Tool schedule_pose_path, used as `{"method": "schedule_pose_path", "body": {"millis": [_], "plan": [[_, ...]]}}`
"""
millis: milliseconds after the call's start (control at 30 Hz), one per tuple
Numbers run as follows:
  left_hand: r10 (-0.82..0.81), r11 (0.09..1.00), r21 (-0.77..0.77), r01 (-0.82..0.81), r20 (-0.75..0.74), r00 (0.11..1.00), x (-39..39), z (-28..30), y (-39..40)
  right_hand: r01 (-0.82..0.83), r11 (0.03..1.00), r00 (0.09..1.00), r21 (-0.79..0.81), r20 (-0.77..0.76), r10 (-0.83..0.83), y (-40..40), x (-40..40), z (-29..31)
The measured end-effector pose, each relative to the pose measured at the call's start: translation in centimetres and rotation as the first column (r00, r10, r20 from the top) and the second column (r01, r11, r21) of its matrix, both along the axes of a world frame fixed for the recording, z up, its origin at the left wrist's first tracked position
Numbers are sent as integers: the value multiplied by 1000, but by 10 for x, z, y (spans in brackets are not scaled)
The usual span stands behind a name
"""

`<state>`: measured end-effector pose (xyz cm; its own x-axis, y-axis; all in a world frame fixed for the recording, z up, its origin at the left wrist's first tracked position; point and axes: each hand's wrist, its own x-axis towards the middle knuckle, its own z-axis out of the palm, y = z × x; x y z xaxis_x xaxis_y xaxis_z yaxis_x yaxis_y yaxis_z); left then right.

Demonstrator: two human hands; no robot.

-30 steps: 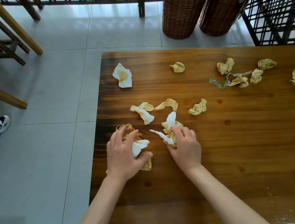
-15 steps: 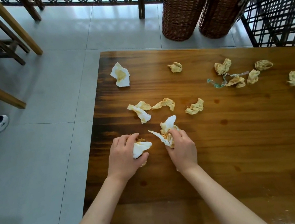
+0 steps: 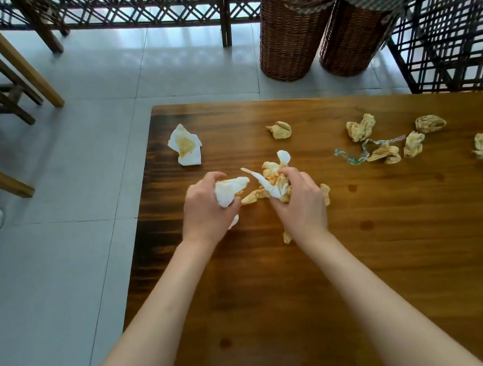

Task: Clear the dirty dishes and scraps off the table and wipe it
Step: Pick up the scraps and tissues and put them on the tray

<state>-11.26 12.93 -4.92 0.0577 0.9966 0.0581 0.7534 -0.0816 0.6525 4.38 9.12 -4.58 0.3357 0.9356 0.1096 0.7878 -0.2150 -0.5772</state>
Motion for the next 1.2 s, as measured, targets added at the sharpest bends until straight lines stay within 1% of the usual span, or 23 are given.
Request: {"method": "schedule_pose_path", "body": {"millis": [67, 133, 200, 300, 433, 567, 633, 733, 800, 833, 900, 967, 1033, 1100, 1200], "plan": [[-55, 998, -43, 51, -106, 993, 4, -10, 7, -77, 992, 997, -96, 20, 79, 14, -1, -7], [-90, 993, -94, 75, -166, 982, 2, -18, 7, -134, 970, 987, -201, 63, 150, 22, -1, -15], [-101, 989, -128, 77, -197, 975, -1, -24, 5, -142, 951, 981, -275, 90, 172, 25, -1, -21], [-105, 987, -136, 79, -195, 975, -4, -26, 0, -130, 938, 983, -322, 83, 164, 29, 1, -25], [-31, 994, -107, 18, -120, 992, -6, -26, -3, -131, 946, 989, -295, 28, 146, 34, 2, -26], [-13, 993, -119, 3, -84, 996, -9, -21, -3, -134, 954, 989, -268, 23, 146, 32, -2, -22], [-10, 992, -126, 6, -33, 999, -13, -17, -3, -132, 962, 991, -240, 2, 136, 29, -4, -18], [22, 997, -76, -15, 82, 996, -20, -5, 5, -49, 994, 998, -101, -52, 44, 23, 3, -5], [49, 999, -30, -45, 163, 985, -25, 4, 19, 19, 999, 1000, -40, -7, -20, 21, 19, 3], [58, 998, -7, -57, 190, 980, -27, 8, 28, 45, 998, 999, -42, 20, -44, 20, 29, 5], [63, 997, 27, -70, 198, 978, -30, 12, 51, 95, 989, 994, -114, 55, -89, 18, 46, 4], [53, 997, 48, -61, 150, 987, -28, 11, 72, 123, 970, 992, -212, 69, -110, 15, 56, -1], [39, 998, 39, -42, 71, 997, -23, 4, 89, 121, 953, 990, -279, 107, -95, 11, 58, -8], [41, 999, 8, -40, -32, 999, -18, -5, 100, 117, 948, 986, -294, 149, -76, 8, 55, -14], [53, 999, 20, -50, -224, 973, -17, -18, 109, 120, 947, 988, -298, 128, -85, 8, 49, -18]]}}
